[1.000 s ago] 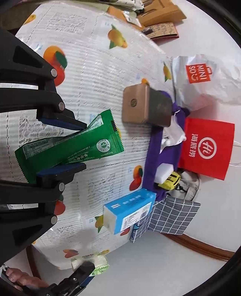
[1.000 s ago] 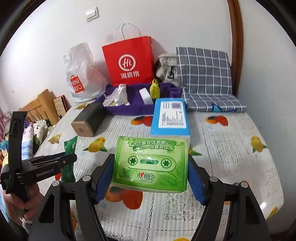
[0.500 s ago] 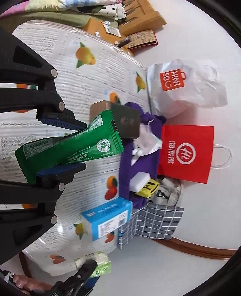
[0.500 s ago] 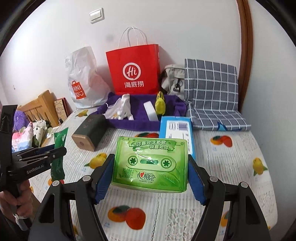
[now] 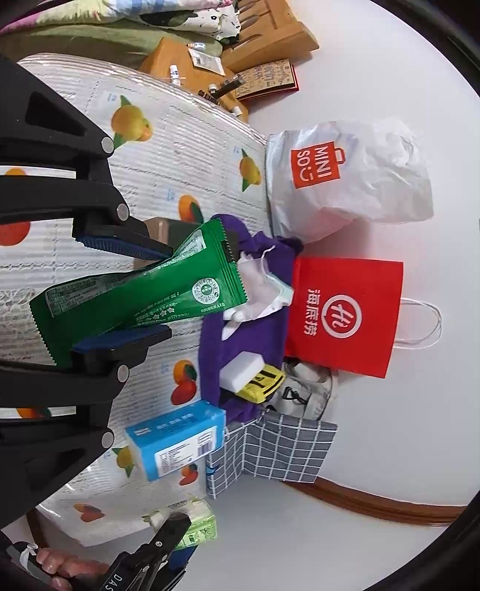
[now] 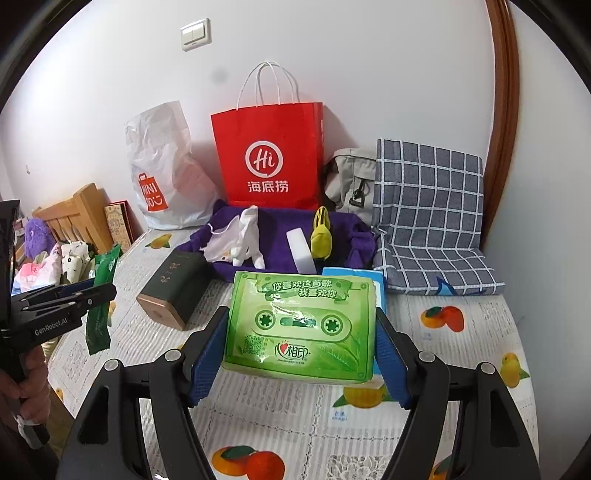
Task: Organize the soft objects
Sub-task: 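Carry the green packet with the left tool while the right tool carries the tissue pack to the towel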
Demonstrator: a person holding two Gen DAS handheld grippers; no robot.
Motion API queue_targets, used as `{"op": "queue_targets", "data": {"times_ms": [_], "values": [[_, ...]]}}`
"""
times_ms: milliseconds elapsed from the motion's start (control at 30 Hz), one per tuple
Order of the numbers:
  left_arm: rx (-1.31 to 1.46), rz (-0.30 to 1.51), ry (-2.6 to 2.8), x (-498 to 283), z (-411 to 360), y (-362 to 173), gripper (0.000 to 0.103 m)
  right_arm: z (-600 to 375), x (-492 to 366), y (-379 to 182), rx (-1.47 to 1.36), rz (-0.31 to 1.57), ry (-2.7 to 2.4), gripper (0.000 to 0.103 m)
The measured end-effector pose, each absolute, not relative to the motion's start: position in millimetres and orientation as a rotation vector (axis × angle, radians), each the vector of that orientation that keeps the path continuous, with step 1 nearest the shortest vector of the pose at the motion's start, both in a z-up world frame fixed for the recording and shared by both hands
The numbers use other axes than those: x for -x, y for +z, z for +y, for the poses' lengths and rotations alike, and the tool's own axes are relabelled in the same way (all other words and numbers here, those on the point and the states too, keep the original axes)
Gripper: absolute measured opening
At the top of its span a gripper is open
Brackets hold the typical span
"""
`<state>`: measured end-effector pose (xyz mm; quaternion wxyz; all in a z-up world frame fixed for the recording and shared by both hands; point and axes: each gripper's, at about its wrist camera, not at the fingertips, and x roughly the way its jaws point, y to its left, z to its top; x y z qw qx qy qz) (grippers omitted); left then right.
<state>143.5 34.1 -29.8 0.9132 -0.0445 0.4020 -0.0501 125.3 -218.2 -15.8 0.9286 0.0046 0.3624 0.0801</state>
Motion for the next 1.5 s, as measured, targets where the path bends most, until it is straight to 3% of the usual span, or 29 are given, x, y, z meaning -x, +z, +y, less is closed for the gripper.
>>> {"op": "queue_targets", "data": {"times_ms": [933,1500], "values": [[0.136,0.745,-0.098,-248,42,13,0.035,-196,-227,29,-0.016,0.619,0.195,0.073],[0.154,0.768,-0.089,-320,37,4,0.035,-183,-299,30,-0.074,0.604,0.262,0.073]]}}
